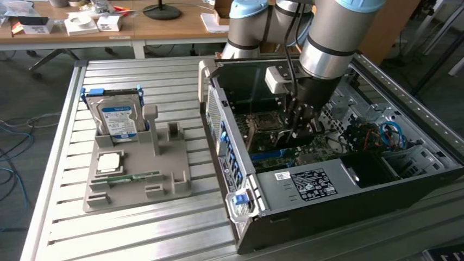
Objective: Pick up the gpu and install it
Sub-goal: 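Insert the gpu into the slot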
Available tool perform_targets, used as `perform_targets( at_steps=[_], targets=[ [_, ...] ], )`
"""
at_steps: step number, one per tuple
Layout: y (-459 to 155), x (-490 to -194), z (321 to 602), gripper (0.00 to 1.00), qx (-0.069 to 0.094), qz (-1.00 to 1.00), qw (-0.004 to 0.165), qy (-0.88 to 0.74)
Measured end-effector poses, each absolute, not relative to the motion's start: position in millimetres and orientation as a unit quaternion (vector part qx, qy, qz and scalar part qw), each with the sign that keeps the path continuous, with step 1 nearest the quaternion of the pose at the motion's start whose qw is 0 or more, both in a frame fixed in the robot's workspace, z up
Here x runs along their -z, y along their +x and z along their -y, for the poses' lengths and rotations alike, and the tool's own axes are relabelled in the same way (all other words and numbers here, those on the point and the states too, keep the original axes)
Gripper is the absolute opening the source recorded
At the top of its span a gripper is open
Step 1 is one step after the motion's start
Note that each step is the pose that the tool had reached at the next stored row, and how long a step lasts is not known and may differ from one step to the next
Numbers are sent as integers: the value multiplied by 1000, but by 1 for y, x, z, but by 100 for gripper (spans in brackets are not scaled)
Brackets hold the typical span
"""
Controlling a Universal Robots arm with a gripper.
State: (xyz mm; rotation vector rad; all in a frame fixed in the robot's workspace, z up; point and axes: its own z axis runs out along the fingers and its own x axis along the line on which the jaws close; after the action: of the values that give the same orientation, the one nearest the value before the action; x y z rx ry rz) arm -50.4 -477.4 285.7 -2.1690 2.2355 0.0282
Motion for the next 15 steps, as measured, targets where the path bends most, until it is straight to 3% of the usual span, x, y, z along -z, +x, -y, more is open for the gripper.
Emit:
perform_targets(
  at_steps=[15],
  targets=[
    [-50,-286,477,26,-9,-718,13,-696]
  ],
)
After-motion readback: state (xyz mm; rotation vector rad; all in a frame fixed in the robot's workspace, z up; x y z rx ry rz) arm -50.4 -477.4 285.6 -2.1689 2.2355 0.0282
